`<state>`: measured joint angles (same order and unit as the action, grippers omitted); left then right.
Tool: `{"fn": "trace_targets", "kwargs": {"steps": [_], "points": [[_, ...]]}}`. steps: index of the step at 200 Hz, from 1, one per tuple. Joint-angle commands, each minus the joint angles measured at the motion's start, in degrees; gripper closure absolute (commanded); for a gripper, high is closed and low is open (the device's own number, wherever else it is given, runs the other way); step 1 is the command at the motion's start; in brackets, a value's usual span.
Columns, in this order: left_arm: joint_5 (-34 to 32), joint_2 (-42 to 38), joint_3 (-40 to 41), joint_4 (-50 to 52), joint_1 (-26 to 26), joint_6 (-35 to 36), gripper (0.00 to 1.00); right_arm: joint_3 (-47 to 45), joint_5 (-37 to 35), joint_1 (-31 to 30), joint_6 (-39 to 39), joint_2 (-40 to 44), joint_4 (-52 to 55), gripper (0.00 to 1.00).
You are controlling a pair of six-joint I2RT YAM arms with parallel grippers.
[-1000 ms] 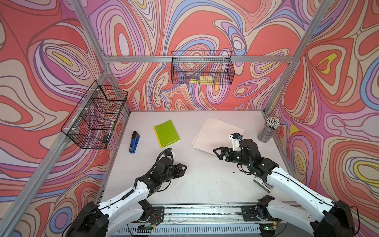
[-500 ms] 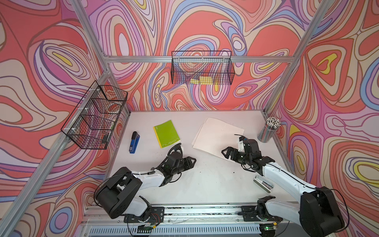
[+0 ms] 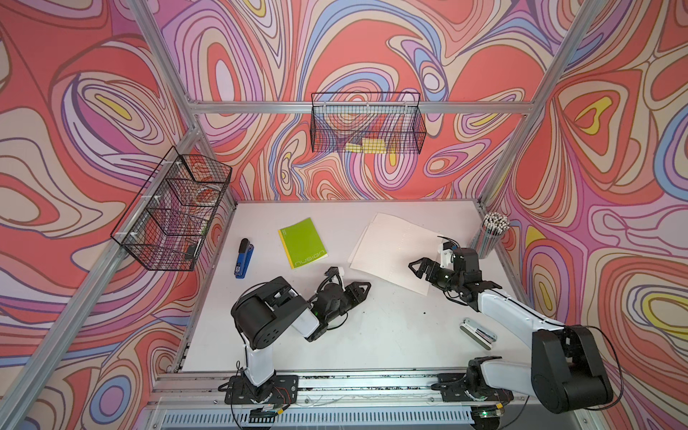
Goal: Close the notebook
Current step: Close the notebook at the center of the board.
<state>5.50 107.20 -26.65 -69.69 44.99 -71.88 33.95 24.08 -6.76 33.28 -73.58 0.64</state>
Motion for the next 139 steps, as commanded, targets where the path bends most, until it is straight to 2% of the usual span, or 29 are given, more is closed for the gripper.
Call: {"fn": "trace_targets", "kwargs": {"steps": [1, 26, 82, 139], "points": [[-3.6, 2.8, -2.0, -6.2, 0.4, -3.7, 0.55, 1.4, 0.7, 0.3, -0.4, -0.9, -0.4, 0.02], [-4.6, 5.5, -5.3, -5.6, 0.7, -4.4, 0.57, 0.6, 0.5, 0.2, 0.5, -0.5, -1.7, 0.02], [-9.5, 9.6, -6.3, -6.0, 1.0, -7.0, 0.65, 0.2, 1.1, 0.4, 0.4, -0.8, -1.3, 0.02], [-11.4, 12.6, -8.2, -6.2, 1.1, -9.0, 0.65, 1.0, 2.5, 0.5, 1.1, -1.5, -1.9, 0.02]]}}
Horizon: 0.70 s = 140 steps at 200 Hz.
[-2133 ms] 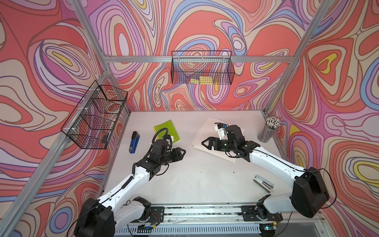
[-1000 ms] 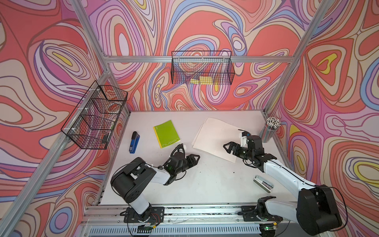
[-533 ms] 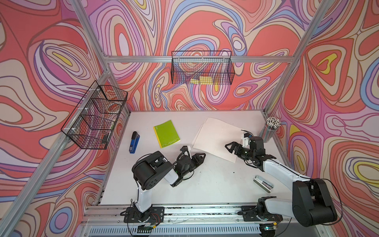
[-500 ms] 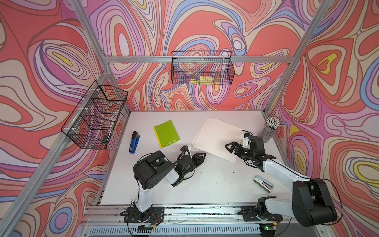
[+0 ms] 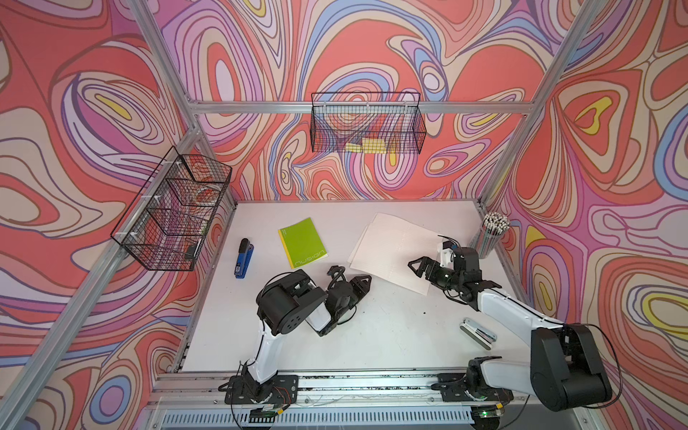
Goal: Close the notebook
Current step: Close the notebook at the center of the board.
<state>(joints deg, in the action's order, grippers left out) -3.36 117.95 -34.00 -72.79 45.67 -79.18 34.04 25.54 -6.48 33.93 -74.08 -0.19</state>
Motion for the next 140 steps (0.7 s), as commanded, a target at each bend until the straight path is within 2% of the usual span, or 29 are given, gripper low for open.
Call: {"fn": "trace_targets", "kwargs": {"steps": [1, 66, 102, 140], "points": [[-2.6, 1.8, -0.8, -3.1, 0.5, -1.8, 0.65, 0.9, 1.1, 0.2, 0.4, -1.0, -1.0, 0.02], [-3.1, 7.6, -5.3, -3.1, 0.5, -4.1, 0.65, 0.9, 1.4, 0.2, -0.9, -1.1, 0.4, 0.01], [-4.6, 7.9, -5.7, -2.6, 1.0, -5.1, 0.7, 1.2, 1.6, 0.3, -0.7, -1.6, -0.1, 0.02], [-4.5, 8.9, -5.8, -2.6, 1.0, -5.6, 0.69, 1.1, 2.6, 0.3, -0.5, -2.5, -0.6, 0.02]]}}
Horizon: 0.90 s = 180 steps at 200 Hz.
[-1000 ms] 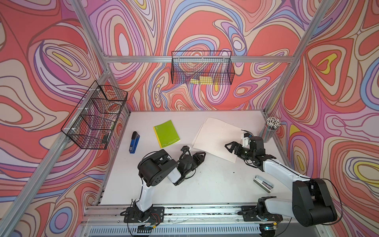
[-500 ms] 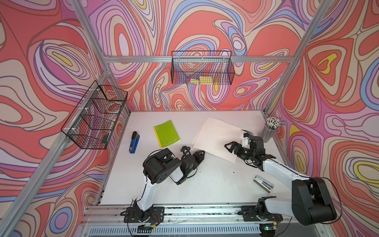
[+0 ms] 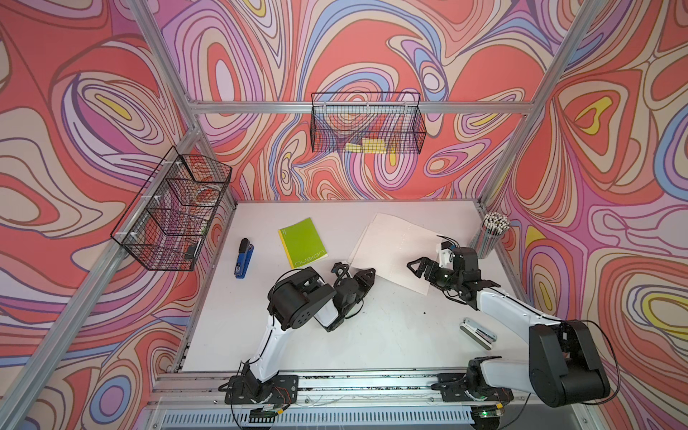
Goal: Close the notebook
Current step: Close the notebook at the center of the board.
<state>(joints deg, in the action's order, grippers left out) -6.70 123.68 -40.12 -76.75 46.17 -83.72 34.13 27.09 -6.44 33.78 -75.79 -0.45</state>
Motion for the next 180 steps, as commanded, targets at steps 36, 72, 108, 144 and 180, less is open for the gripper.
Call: {"fn": "trace_targets", "kwargs": {"steps": [36, 72, 108, 144, 180], "points": [[-2.1, 2.8, 1.3, 3.3, 0.9, -1.7, 0.68, 0.2, 0.5, 0.2, -0.6, -0.2, -0.3, 0.02], [-2.6, 2.0, 1.4, 6.3, 0.9, -2.0, 0.67, 0.0, 0.7, 0.3, -0.6, -0.8, -1.0, 0.02], [-3.0, 1.1, 2.1, 8.5, 1.1, -4.1, 0.67, 0.0, 0.9, 0.3, -0.9, -1.2, -1.2, 0.02], [-3.8, -0.3, 2.9, 11.6, 1.4, -3.7, 0.68, -0.5, 1.2, 0.4, -0.9, -1.9, -2.1, 0.02], [-3.8, 2.2, 0.9, 11.8, 1.4, -4.5, 0.68, -0.7, 1.7, 0.6, -0.9, -2.0, -2.4, 0.02]]}}
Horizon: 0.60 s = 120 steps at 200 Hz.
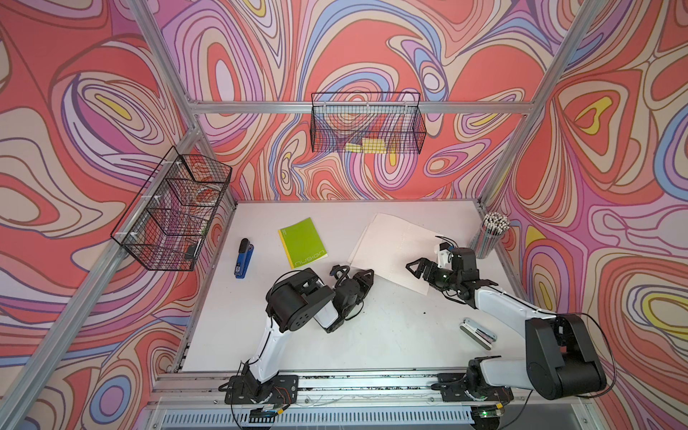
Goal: Close the notebook
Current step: Close the notebook at the center of the board.
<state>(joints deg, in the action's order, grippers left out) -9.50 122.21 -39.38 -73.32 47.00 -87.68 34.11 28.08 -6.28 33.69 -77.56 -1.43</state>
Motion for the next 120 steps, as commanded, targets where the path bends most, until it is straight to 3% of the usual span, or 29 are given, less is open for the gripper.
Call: {"fn": "trace_targets", "kwargs": {"steps": [1, 64, 79, 106, 120], "points": [[-1.0, 3.7, 0.1, 8.4, 0.6, -0.5, 0.68, -0.7, 0.7, 0.5, -0.8, -0.3, -1.4, 0.02], [-1.7, 3.9, -2.6, 13.0, 0.7, -0.2, 0.73, -1.1, 0.7, 0.9, -1.0, -0.7, -1.8, 0.02], [-1.8, 3.8, -2.8, 13.8, 0.7, -0.2, 0.79, -1.1, 1.0, 1.1, -1.0, -1.1, -2.1, 0.02], [-2.4, 4.1, -2.1, 13.7, 0.8, -0.6, 0.99, -1.2, 1.5, 1.2, -1.1, -1.8, -2.5, 0.01], [-2.4, 3.9, -1.8, 13.2, 0.7, -0.6, 1.0, -1.5, 1.5, 1.3, -0.9, -1.8, -2.8, 0.02]]}}
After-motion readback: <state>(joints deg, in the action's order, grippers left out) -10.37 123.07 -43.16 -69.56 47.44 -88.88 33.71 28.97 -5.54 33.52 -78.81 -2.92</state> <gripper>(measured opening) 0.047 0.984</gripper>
